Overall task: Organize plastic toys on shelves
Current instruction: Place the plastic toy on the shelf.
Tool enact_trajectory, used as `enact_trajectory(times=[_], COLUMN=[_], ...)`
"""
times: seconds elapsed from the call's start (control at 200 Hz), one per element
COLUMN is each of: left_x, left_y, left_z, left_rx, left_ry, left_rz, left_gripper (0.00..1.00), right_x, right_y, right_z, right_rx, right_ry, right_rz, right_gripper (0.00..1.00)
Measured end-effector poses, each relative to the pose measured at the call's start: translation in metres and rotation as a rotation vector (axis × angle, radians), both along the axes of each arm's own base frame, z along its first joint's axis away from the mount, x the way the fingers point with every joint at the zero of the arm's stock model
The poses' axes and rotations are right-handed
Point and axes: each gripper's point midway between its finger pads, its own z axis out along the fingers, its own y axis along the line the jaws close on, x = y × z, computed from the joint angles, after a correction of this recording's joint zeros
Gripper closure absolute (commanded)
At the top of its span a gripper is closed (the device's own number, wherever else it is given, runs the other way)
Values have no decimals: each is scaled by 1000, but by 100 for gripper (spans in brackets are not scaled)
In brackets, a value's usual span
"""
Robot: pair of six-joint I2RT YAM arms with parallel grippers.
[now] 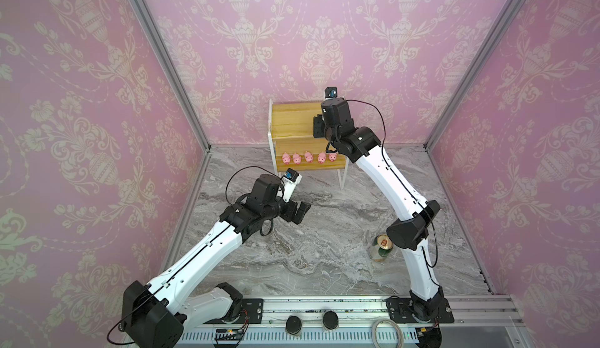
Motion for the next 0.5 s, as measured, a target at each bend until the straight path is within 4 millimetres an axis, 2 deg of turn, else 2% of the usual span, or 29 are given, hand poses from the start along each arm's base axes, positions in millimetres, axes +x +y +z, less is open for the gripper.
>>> enact_trajectory(times=[0.15,0.355,0.495], left_x=[-1,-1,-1], left_y=[0,-1,-1], left_z=[-1,-3,-3], left_rx=[-1,-1,0], left_ry=[3,7,7], left_rz=[-3,-6,-6], left_gripper=[1,1,1], right_x=[3,9,11], right_y=[-1,2,1], right_z=[4,-3,-3], right_rx=[10,6,9], right_ry=[-14,-9,-13], right_rz=[-5,-8,-11], right_gripper=[75,73,67])
